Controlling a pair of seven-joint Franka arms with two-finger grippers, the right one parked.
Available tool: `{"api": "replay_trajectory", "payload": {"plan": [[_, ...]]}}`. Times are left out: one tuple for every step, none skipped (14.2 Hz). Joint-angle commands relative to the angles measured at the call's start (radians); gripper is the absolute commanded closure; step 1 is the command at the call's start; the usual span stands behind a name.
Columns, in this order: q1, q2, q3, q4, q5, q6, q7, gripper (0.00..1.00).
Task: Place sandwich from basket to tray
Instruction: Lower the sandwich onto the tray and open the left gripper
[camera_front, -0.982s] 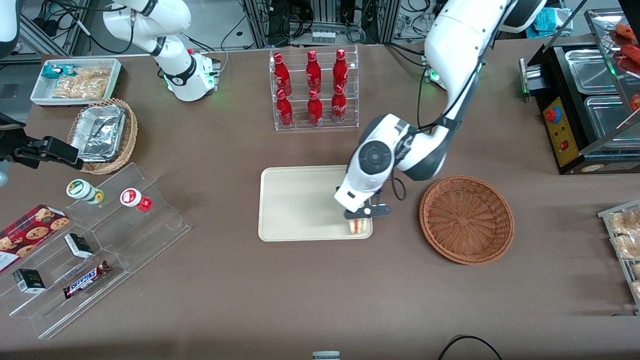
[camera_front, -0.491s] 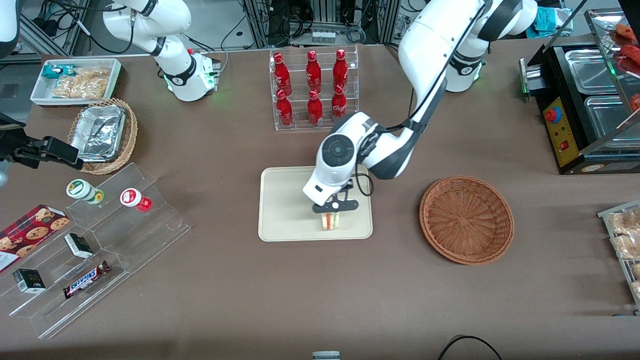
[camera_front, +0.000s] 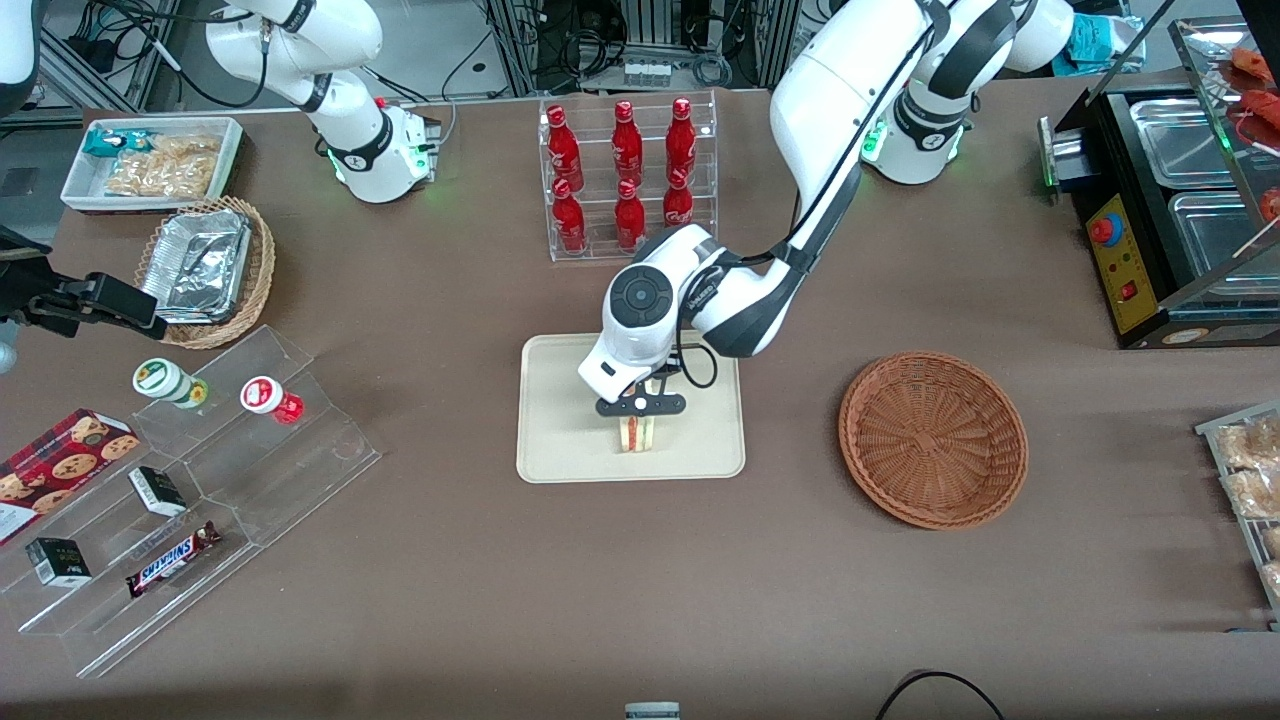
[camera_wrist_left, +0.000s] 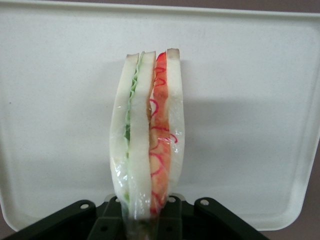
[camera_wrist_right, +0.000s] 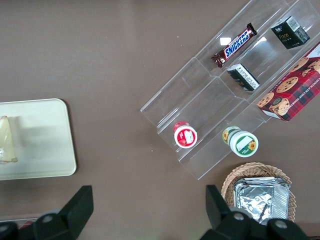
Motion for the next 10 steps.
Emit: {"api": "replay_trajectory", "payload": {"plan": [[-0.018,0.024,0.009,0.032,0.017,-0.022,-0.018,0.98],[-0.018,0.028,0.009,0.032,0.014,-0.02,-0.023,0.92],[-0.02,0.031,0.008,0.032,0.011,-0.02,-0.028,0.85],[-0.02,0.035,0.008,0.03,0.01,-0.02,-0.035,0.75],[-0.021,0.035,0.008,0.03,0.011,-0.02,-0.052,0.28],[-0.021,0.034,0.009,0.03,0.011,-0.02,-0.054,0.0],[-0.021,0.029,0.009,0.032,0.014,-0.025,-0.054,0.0],[-0.024,0.026,0.011,0.033,0.02,-0.026,-0.052,0.0],[-0.024,0.018,0.011,0.035,0.022,-0.028,-0.052,0.0],[-0.021,0.003,0.012,0.035,0.023,-0.032,-0.054,0.0]]}}
